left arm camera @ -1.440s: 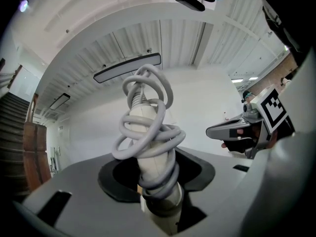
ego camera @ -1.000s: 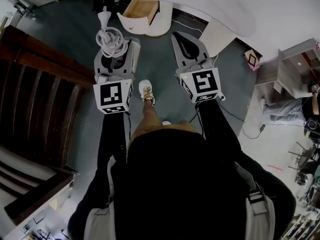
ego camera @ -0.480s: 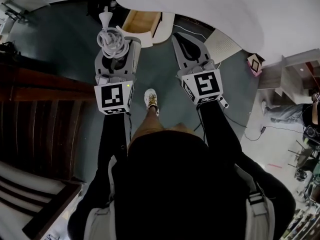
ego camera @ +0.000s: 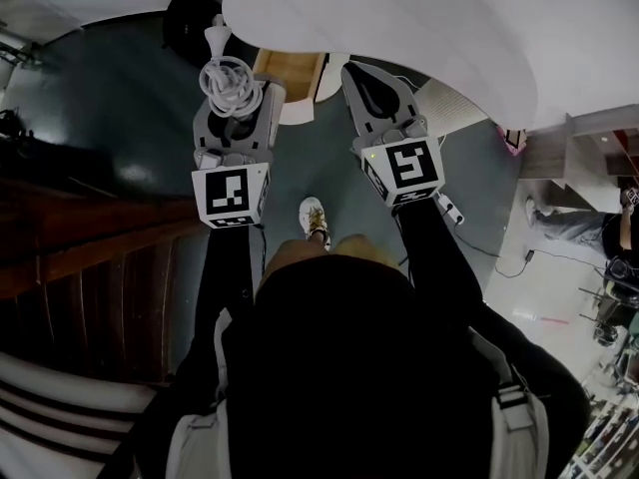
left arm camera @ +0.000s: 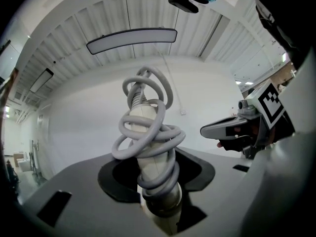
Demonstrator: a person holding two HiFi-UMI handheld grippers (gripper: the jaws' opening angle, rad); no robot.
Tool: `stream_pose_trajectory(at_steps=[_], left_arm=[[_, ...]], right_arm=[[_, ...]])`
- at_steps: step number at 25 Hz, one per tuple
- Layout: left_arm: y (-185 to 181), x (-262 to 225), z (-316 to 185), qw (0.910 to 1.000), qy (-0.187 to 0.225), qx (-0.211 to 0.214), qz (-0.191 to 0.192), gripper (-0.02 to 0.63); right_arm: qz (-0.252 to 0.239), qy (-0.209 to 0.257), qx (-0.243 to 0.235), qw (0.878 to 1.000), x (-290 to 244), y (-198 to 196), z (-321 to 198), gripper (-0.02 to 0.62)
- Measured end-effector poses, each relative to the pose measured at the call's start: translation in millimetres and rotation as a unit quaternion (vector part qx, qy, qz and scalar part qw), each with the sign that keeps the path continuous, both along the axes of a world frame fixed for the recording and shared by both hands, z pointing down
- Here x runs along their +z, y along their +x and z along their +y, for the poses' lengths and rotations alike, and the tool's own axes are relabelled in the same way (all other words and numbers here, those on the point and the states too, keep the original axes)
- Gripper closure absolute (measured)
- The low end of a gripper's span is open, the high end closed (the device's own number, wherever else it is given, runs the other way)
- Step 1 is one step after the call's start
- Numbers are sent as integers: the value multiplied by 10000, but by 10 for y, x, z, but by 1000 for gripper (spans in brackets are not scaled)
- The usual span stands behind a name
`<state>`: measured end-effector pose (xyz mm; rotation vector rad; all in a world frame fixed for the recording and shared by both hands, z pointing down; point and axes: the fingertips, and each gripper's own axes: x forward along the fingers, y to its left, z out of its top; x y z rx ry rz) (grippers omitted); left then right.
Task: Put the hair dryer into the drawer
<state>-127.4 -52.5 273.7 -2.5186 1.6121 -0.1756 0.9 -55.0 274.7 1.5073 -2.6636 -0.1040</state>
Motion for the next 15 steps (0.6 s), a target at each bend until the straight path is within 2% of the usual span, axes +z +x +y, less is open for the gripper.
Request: stream_pose_trajectory(at_steps=[8,15], left_arm=[[170,-24,-506,9997,-74,210,-23,408],[133,70,-673,9989,-434,154,-87,408]], right_arm=[[-15,-104,87,9999,-12,71,-483,569],[-64,-470,53,9989,121,56,-655,569]])
